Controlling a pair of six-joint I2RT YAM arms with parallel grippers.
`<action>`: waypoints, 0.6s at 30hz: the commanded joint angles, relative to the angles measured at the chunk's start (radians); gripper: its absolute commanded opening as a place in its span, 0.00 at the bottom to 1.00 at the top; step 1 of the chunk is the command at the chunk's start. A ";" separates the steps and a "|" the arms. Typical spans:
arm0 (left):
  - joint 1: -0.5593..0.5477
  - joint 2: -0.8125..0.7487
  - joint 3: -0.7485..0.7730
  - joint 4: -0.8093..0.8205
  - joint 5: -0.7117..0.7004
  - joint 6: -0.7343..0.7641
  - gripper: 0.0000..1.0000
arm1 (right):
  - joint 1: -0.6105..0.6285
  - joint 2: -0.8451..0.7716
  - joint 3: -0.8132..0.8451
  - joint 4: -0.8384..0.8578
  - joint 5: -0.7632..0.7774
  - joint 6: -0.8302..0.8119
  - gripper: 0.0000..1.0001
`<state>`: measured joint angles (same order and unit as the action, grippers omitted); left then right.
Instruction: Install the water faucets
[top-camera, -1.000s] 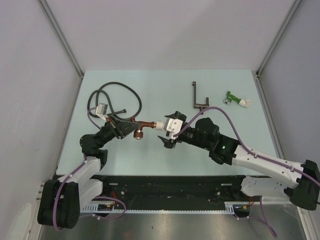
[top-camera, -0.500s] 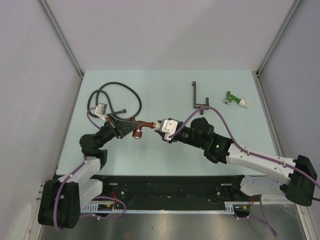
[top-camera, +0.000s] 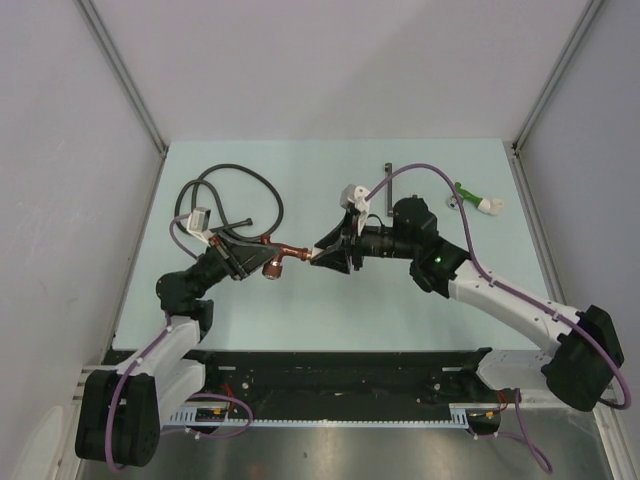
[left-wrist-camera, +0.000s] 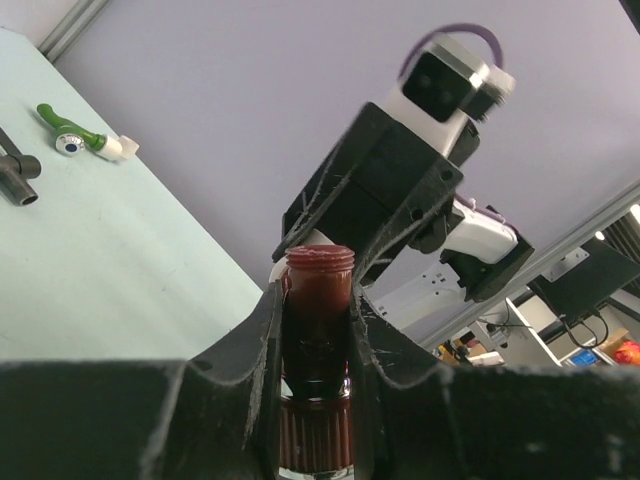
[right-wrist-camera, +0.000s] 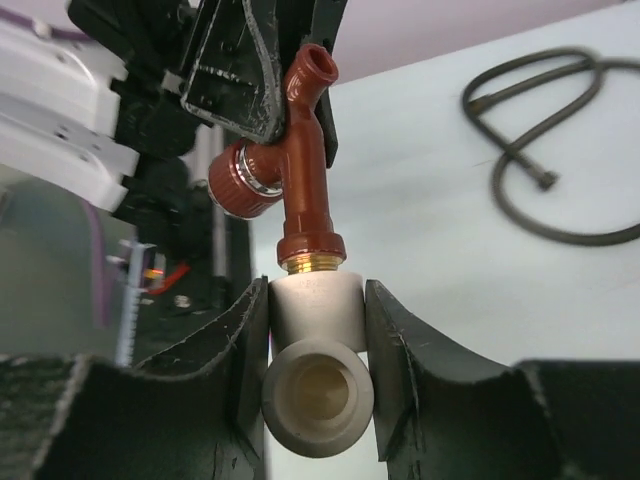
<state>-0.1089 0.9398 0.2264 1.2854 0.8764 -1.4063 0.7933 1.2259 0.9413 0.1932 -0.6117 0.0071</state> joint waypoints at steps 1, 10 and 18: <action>0.002 -0.036 0.024 0.443 0.007 0.033 0.00 | -0.081 0.059 0.088 0.067 -0.172 0.391 0.00; 0.002 -0.058 0.025 0.443 0.012 0.050 0.00 | -0.147 0.150 0.088 0.154 -0.257 0.599 0.22; 0.002 -0.027 0.022 0.443 0.004 0.020 0.00 | -0.108 -0.080 0.093 -0.118 0.189 0.196 0.73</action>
<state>-0.1089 0.9154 0.2264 1.2758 0.8795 -1.3792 0.6662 1.2892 0.9901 0.1867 -0.7204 0.4324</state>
